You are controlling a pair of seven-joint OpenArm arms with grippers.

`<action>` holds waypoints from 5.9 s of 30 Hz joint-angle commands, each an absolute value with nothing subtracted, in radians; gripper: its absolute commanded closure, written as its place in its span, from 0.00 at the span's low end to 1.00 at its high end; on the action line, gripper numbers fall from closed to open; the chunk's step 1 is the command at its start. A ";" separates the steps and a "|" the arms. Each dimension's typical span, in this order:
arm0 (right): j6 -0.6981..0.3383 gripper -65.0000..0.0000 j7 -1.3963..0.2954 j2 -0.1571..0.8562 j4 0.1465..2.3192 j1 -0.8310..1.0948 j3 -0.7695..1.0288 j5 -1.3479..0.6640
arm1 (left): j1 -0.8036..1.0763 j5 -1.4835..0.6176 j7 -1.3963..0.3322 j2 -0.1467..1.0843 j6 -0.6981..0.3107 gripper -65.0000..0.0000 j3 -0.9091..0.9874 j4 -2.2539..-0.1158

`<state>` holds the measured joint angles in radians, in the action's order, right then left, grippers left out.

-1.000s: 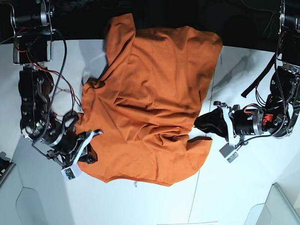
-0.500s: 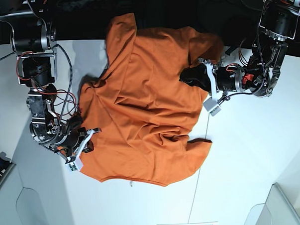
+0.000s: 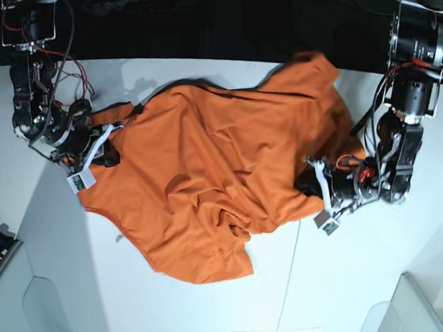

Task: Layout the t-shirt on the table in an organized manner, then fold the t-shirt properly
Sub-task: 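Grasp the shirt hem corners with both grippers and stretch them apart, then regrasp the shirt edge with the left gripper and pull it outward, then release the shirt and lift both grippers away, then grasp the shirt shoulder corners with both grippers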

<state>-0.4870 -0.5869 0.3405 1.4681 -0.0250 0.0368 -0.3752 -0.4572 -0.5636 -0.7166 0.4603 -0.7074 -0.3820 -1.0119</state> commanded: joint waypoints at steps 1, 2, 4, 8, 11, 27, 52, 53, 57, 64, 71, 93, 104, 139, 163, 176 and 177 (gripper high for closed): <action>-0.496 1.00 -0.596 0.348 1.519 0.003 0.041 -0.385 | -0.501 -0.531 -0.720 0.466 -0.698 0.83 -0.409 -1.006; -0.493 1.00 -0.596 0.348 1.560 0.031 0.041 -0.385 | -0.522 -0.517 -0.717 0.466 -0.698 0.83 -0.440 -0.999; -0.472 1.00 -0.597 0.345 1.628 0.062 0.047 -0.381 | -0.555 -0.512 -0.714 0.469 -0.687 0.83 -0.487 -0.999; -0.455 1.00 -0.603 0.326 1.671 0.038 0.085 -0.377 | -0.605 -0.598 -0.723 0.487 -0.673 0.83 -0.495 -1.037; -0.456 1.00 -0.600 0.305 1.668 -0.008 0.107 -0.377 | -0.606 -0.716 -0.740 0.548 -0.693 0.83 -0.495 -1.136; -0.520 1.00 -0.496 0.250 1.159 -0.356 0.089 -0.220 | -0.435 -0.624 -0.679 0.687 -0.698 0.83 -0.495 -1.107; -0.428 1.00 -0.556 0.349 1.230 -0.352 0.156 -0.368 | -0.665 -0.411 -0.601 0.645 -0.603 0.83 -0.497 -1.090; -0.433 1.00 -0.566 0.348 1.246 -0.352 0.156 -0.398 | -0.656 -0.463 -0.614 0.671 -0.603 0.83 -0.497 -1.111; -0.525 1.00 -0.584 0.315 1.263 -0.354 0.148 -0.460 | -0.585 -0.584 -0.633 0.738 -0.653 0.83 -0.497 -1.176; -0.524 1.00 -0.557 0.251 1.189 -0.354 0.065 -0.353 | -0.442 -0.577 -0.602 0.682 -0.670 0.83 -0.497 -1.162; -0.519 1.00 -0.530 0.295 1.088 -0.354 0.044 -0.236 | -0.399 -0.485 -0.601 0.635 -0.666 0.83 -0.497 -1.052; -0.494 1.00 -0.536 0.437 1.118 -0.359 0.119 -0.407 | -0.610 -0.688 -0.672 0.752 -0.687 0.83 -0.497 -1.132; -0.505 1.00 -0.582 0.426 1.169 -0.356 0.156 -0.477 | -0.360 -0.807 -0.770 0.926 -0.698 0.64 -0.497 -1.490; -0.505 1.00 -0.570 0.418 1.169 -0.357 0.156 -0.363 | 0.055 -0.797 -0.888 1.037 -0.698 1.00 -0.497 -1.899; -0.551 0.85 -1.082 0.559 1.301 -0.310 0.519 -0.828 | 0.092 -0.645 -0.739 1.036 -0.604 0.45 -0.316 -1.744; -0.592 0.62 -1.123 0.567 1.301 0.043 0.537 -0.988 | 0.099 -0.709 -0.791 1.009 -0.626 0.45 -0.315 -1.749; -0.592 0.62 -1.124 0.567 1.301 0.052 0.538 -0.992 | 0.101 -0.722 -0.795 1.008 -0.637 0.46 -0.315 -1.753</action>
